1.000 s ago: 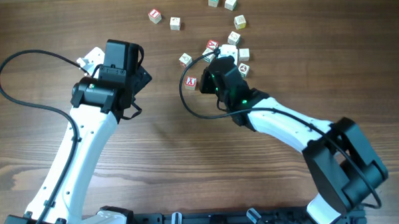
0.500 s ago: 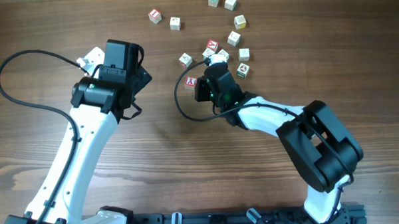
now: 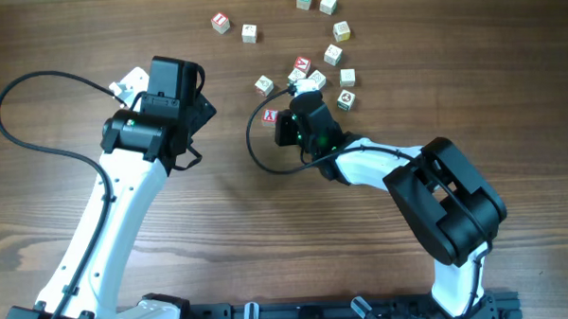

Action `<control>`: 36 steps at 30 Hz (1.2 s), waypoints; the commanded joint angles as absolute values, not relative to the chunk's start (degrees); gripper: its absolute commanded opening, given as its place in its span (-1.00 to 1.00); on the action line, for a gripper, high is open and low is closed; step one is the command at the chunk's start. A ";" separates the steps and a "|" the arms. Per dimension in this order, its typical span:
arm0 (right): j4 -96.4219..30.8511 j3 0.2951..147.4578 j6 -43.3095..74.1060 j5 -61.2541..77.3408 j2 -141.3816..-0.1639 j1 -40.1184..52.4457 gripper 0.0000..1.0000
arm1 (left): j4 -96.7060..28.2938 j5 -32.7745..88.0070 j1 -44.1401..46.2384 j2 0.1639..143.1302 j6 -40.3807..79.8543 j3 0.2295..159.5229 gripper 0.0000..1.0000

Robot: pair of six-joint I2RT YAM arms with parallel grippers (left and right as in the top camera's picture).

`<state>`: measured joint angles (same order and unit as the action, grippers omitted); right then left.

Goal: Form a circle

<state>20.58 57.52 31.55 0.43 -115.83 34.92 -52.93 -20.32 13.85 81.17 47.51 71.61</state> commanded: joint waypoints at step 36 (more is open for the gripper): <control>24.45 62.72 30.96 8.69 -119.50 37.32 -0.90 | -46.24 -29.08 13.47 81.54 48.25 71.79 1.00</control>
